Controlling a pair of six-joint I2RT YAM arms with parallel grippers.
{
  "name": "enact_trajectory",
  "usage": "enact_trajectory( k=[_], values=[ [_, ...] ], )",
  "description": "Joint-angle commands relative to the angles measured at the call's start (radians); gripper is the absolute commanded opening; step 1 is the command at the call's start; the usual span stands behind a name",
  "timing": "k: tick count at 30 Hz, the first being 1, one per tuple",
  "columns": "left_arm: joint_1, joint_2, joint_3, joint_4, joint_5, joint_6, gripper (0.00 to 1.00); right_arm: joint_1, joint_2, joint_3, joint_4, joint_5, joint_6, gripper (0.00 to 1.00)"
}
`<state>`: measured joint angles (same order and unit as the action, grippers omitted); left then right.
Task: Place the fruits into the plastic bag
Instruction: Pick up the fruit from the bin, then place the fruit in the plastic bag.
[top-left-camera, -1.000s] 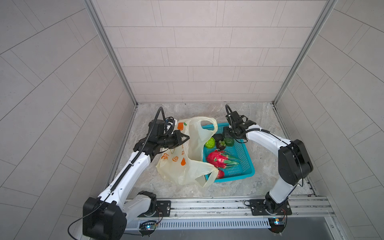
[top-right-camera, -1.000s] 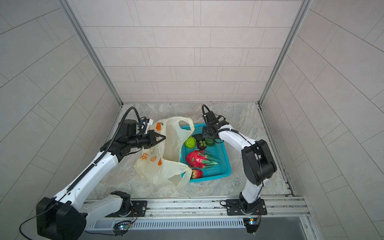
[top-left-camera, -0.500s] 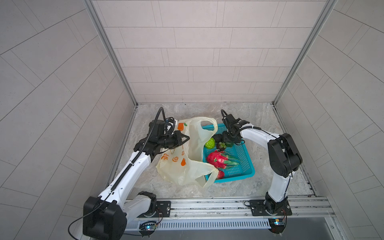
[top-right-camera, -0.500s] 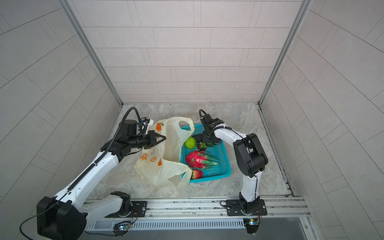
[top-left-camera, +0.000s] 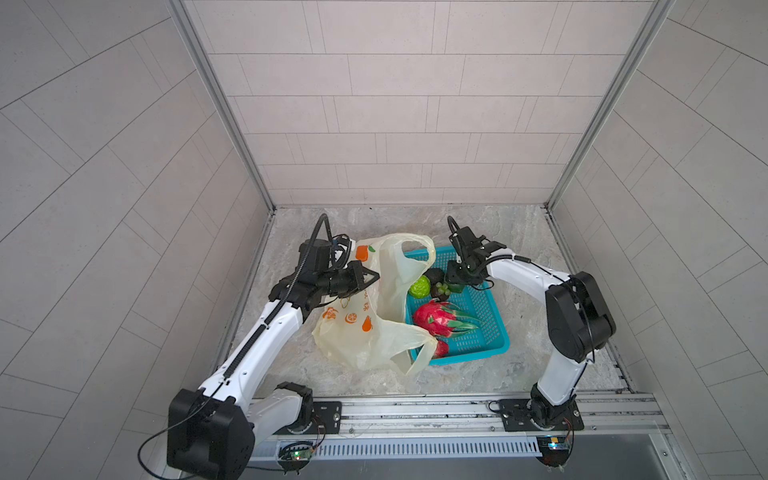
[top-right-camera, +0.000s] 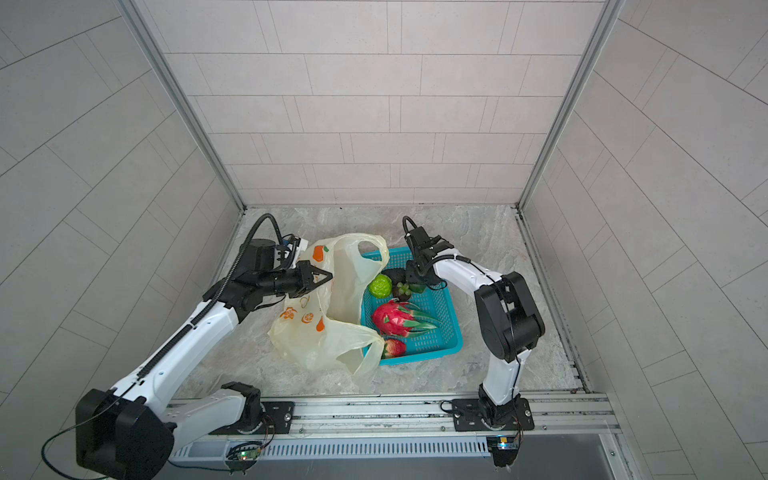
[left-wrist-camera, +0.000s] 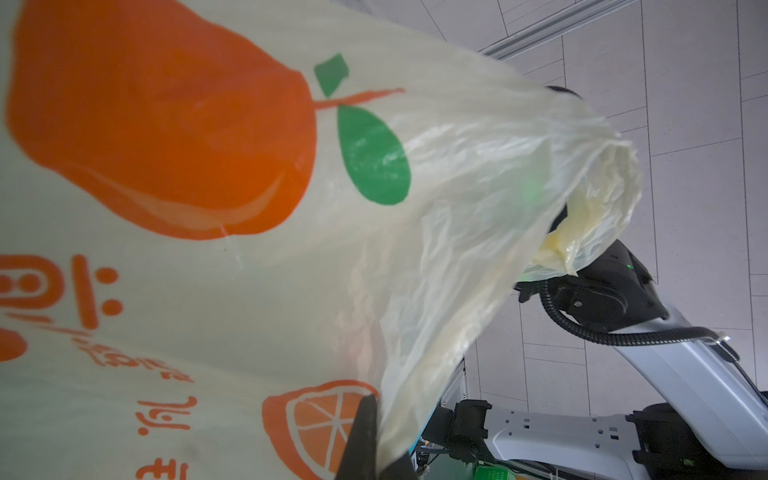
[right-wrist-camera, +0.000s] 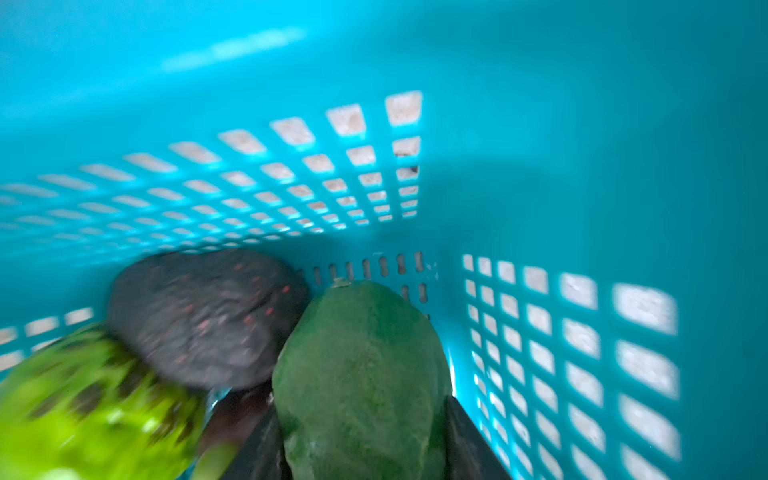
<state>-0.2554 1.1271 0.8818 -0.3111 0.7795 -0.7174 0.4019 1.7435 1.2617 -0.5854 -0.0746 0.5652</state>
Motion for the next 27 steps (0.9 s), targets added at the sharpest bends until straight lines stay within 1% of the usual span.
enact_trajectory(
  k=[1, 4, 7, 9, 11, 13, 14, 16, 18, 23, 27],
  values=[
    [0.001, -0.004, 0.014, 0.007, 0.007, 0.001, 0.00, -0.011, -0.146, -0.019, -0.018, -0.017, -0.015, 0.25],
    [0.002, -0.006, 0.015, 0.001, 0.009, 0.004, 0.00, -0.015, -0.249, -0.063, -0.025, -0.050, -0.039, 0.25],
    [0.001, -0.007, 0.019, -0.007, 0.006, 0.007, 0.00, -0.015, -0.361, -0.128, -0.018, -0.135, -0.069, 0.25],
    [0.001, -0.006, 0.023, -0.011, 0.006, 0.009, 0.00, -0.010, -0.436, -0.182, -0.002, -0.211, -0.087, 0.25],
    [0.001, -0.003, 0.027, -0.017, 0.006, 0.014, 0.00, 0.005, -0.513, -0.240, 0.041, -0.333, -0.106, 0.25],
    [0.001, 0.000, 0.035, -0.025, 0.000, 0.023, 0.00, 0.036, -0.573, -0.289, 0.091, -0.423, -0.115, 0.25],
    [0.002, 0.003, 0.042, -0.032, -0.003, 0.027, 0.00, 0.062, -0.604, -0.317, 0.126, -0.447, -0.121, 0.26],
    [0.001, 0.006, 0.051, -0.041, -0.005, 0.036, 0.00, 0.118, -0.651, -0.359, 0.199, -0.453, -0.139, 0.27],
    [0.001, 0.005, 0.057, -0.049, -0.008, 0.042, 0.00, 0.163, -0.657, -0.366, 0.230, -0.449, -0.152, 0.28],
    [0.002, -0.006, 0.080, -0.113, -0.029, 0.066, 0.00, 0.303, -0.575, -0.291, 0.246, -0.396, -0.215, 0.29],
    [0.002, -0.021, 0.119, -0.236, -0.081, 0.144, 0.00, 0.405, -0.467, -0.198, 0.243, -0.335, -0.258, 0.30]
  ],
)
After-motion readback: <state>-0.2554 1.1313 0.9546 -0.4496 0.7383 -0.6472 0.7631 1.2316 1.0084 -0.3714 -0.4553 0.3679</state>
